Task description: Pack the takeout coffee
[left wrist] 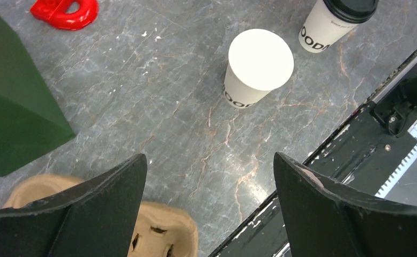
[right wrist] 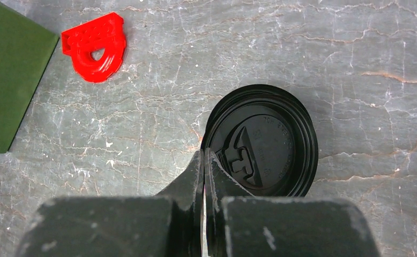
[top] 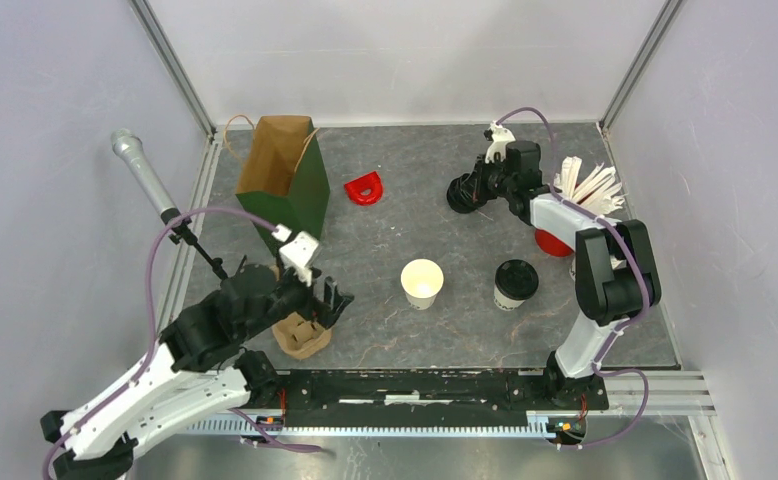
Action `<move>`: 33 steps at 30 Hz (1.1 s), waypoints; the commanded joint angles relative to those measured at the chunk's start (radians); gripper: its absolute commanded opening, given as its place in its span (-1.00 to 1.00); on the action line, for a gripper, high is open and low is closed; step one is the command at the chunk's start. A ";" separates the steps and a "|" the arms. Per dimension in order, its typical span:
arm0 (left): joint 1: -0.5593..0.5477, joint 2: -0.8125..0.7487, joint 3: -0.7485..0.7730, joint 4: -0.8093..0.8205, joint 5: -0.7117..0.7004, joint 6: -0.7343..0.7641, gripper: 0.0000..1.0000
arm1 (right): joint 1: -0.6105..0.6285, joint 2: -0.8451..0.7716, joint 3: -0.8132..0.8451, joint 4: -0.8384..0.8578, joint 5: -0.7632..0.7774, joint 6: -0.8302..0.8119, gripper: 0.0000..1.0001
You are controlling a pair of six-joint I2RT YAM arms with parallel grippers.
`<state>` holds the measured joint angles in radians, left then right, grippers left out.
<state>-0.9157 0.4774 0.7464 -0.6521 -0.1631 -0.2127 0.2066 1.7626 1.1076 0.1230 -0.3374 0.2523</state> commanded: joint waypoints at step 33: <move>0.291 1.519 0.743 0.875 0.379 -0.539 0.27 | -0.001 -0.074 -0.063 0.096 -0.105 -0.180 -1.00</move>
<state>-0.6304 1.9419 1.3960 0.1165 0.1623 -0.7185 0.2077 1.6863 1.0317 0.1802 -0.4370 0.1013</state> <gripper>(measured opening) 0.645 0.007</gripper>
